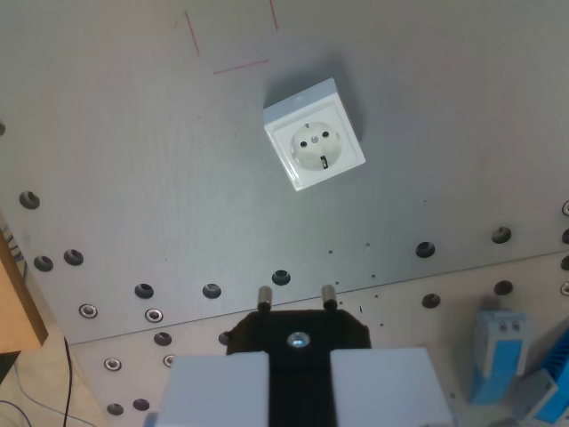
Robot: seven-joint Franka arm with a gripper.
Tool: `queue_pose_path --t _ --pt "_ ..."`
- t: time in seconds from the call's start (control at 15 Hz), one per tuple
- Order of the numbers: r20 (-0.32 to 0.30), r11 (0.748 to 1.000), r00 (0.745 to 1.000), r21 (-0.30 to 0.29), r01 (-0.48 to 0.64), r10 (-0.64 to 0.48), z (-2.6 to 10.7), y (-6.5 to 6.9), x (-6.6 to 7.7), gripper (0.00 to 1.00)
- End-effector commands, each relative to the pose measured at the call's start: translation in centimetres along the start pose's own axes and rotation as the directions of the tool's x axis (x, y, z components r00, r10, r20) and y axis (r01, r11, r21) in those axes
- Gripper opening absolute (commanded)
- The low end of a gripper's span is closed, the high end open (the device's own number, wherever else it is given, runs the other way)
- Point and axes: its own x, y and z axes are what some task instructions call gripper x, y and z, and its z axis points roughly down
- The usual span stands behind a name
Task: Move above the white socket
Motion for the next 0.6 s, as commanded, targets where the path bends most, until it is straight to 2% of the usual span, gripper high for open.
queue_pose_path --t 0.07,0.6 --pt "0.000 1.000 1.000 0.000 -0.001 0.001 0.01 0.01 -0.01 0.00" --pt "0.000 1.000 1.000 0.001 0.015 -0.015 0.24 0.03 -0.06 0.00"
